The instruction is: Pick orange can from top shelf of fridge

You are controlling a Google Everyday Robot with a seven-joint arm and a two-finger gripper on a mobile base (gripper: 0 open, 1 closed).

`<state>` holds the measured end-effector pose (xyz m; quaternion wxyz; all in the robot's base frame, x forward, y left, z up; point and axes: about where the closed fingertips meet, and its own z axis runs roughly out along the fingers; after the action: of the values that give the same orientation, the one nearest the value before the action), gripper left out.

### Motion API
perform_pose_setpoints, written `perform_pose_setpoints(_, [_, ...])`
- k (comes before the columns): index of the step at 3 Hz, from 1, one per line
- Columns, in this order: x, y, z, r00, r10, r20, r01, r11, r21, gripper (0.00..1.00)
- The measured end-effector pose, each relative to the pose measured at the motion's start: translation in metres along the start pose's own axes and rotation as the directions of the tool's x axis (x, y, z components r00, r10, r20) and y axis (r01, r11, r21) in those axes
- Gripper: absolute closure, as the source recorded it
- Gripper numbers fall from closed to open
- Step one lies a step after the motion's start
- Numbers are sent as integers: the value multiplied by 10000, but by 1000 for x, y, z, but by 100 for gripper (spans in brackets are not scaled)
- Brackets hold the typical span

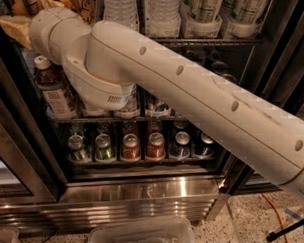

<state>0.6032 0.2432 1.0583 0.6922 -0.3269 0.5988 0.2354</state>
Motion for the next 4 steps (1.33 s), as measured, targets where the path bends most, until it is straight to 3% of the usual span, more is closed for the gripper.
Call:
perform_pose_setpoints(3, [-2,-9,5,9999,-74,77,72,9996,256,31])
perform_pose_setpoints(4, [-2,-9,5,9999,-74,77,72,9996,256,49])
